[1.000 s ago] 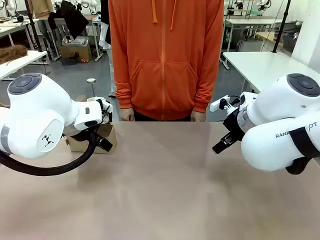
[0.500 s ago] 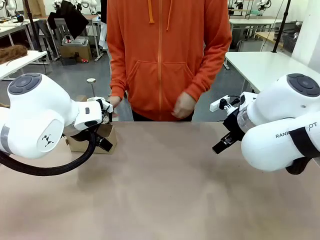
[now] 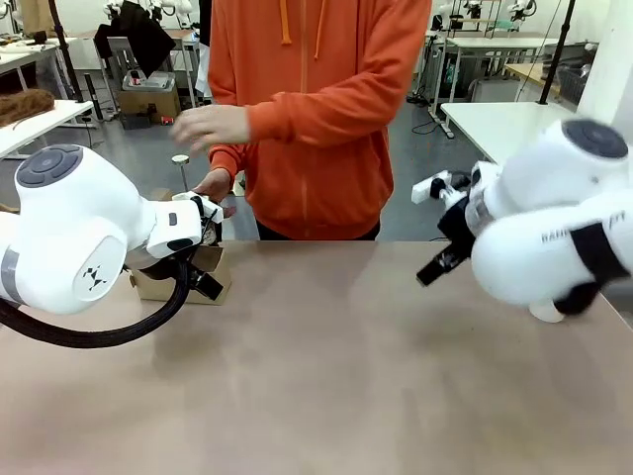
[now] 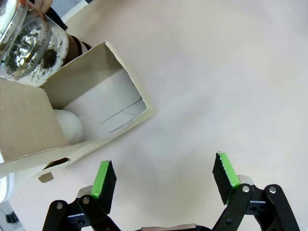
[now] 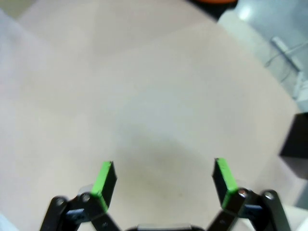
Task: Pour a drink into a cup and package it in a carrier.
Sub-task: Pick up the 600 ml Paper Cup and place it in the middle top area of the table.
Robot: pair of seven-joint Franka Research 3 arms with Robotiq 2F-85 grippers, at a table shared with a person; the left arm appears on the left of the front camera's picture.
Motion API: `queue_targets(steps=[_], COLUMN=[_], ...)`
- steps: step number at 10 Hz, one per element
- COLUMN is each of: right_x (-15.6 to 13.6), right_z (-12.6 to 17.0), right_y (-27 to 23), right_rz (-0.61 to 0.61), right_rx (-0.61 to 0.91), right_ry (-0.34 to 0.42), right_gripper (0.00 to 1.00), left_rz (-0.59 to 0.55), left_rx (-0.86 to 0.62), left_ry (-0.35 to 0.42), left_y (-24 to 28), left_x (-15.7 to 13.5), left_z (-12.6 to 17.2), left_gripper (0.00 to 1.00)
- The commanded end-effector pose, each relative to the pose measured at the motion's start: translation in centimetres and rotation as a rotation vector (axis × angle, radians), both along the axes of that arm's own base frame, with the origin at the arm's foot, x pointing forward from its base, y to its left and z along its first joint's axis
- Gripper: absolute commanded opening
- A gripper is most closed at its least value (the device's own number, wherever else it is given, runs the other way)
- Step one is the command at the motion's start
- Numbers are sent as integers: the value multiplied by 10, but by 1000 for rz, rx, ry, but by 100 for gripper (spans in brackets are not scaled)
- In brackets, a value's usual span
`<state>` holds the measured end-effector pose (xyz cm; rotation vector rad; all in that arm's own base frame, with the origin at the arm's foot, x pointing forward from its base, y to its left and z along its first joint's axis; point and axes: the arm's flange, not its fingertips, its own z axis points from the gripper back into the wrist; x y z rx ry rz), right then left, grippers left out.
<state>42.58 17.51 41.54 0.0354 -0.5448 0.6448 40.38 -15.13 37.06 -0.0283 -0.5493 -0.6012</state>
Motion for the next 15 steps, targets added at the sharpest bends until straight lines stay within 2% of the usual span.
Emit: queue_targets(steps=[1, 3, 4, 5, 6, 7, 8, 9, 11, 13, 15], right_x=[52, 94, 111, 123, 132, 135, 132, 125, 112, 96, 92], right_z=[63, 109, 129, 139, 139, 131, 116, 98, 58, 32, 25], right_y=[-13, -54, -94, -137, -182, -225, -265, -293, -337, -367, -375], right_rz=[30, 71, 137, 218, 242, 255, 295, 342, 374, 410, 433], right_rx=[52, 159, 254, 370, 490, 585, 682, 786, 920, 966, 950], right_ry=[67, 115, 119, 117, 92, 65, 0, -98, -183, -271, -315], right_gripper=[100, 100, 100, 100, 100, 100, 100, 100, 100, 100, 100], left_rz=[0, 0, 0, 0, 0, 0, 0, 0, 0, 0, 0], left_rx=[0, 0, 0, 0, 0, 0, 0, 0, 0, 0, 0], left_ry=[0, 0, 0, 0, 0, 0, 0, 0, 0, 0, 0], left_y=[0, 0, 0, 0, 0, 0, 0, 0, 0, 0, 0], left_x=[0, 0, 0, 0, 0, 0, 0, 0, 0, 0, 0], left_z=[0, 0, 0, 0, 0, 0, 0, 0, 0, 0, 0], left_gripper=[100, 100, 100, 100, 100, 100, 100, 100, 100, 100, 100])
